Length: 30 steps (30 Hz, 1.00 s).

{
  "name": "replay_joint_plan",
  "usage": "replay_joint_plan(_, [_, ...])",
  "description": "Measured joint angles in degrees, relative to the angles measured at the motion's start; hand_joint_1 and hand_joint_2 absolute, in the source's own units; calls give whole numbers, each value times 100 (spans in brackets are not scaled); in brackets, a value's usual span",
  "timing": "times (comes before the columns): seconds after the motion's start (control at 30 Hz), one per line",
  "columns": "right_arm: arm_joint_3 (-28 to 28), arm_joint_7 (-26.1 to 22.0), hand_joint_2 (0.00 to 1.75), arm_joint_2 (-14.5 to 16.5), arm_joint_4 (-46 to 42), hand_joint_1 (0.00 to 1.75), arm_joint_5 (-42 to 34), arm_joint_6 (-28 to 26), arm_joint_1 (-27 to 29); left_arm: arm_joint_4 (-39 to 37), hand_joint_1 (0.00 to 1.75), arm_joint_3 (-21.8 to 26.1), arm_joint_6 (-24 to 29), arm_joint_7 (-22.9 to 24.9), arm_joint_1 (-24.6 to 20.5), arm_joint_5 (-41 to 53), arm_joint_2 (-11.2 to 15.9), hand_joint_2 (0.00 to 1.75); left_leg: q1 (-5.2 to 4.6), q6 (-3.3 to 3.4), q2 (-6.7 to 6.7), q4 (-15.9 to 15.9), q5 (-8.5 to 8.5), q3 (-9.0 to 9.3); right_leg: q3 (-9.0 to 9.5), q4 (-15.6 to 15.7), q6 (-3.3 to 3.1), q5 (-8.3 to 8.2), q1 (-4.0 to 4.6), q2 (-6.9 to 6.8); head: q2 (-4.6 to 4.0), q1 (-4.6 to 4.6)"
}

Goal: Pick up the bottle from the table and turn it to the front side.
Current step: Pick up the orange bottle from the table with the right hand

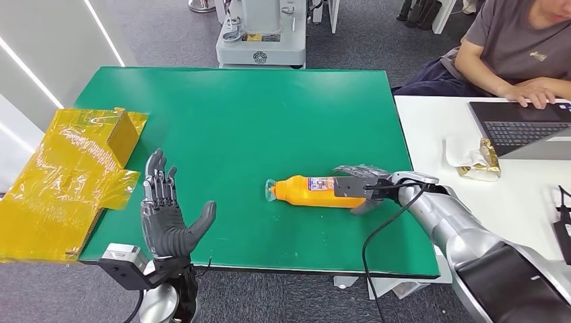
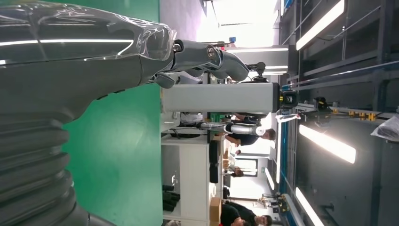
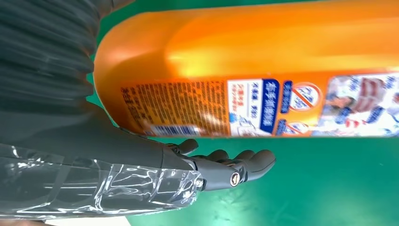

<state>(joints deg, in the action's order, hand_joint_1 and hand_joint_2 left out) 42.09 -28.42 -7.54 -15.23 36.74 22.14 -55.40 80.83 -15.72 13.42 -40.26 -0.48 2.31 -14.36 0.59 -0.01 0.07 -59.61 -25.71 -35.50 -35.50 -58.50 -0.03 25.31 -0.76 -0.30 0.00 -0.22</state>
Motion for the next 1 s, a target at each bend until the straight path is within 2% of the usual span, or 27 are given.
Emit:
replay_joint_plan(0.3, [5, -85, 175, -98, 4, 0, -127, -290, 270, 15, 0, 0, -94, 0, 40, -2, 0, 175, 0, 0, 2, 1, -1, 1, 0, 0, 0, 0, 0, 2, 0, 0])
replay_joint_plan(0.33, [5, -93, 175, -100, 3, 38, -126, -314, 281, 15, 0, 0, -88, 0, 40, -2, 0, 175, 0, 0, 3, 1, -1, 1, 0, 0, 0, 0, 0, 3, 0, 0])
replay_joint_plan(0.43, [5, -101, 175, -102, 2, 168, -120, -355, 297, 17, 0, 0, -63, 0, 40, -2, 0, 175, 0, 0, 3, 1, -1, 2, 0, 1, 0, 0, 0, 3, 0, 1])
replay_joint_plan(0.47, [5, -104, 175, -103, 2, 175, -119, -374, 298, 19, 0, 0, -58, 0, 41, -2, 0, 175, 1, 0, 3, 1, -1, 2, 0, 1, 0, 0, 0, 3, 0, 1])
replay_joint_plan(1.0, [5, -272, 175, -131, -37, 175, -98, -850, 395, 30, 0, 0, -135, 0, 41, -24, 0, 175, 0, 0, 4, 0, -1, 4, 2, 1, 0, -1, 0, 4, 0, 0])
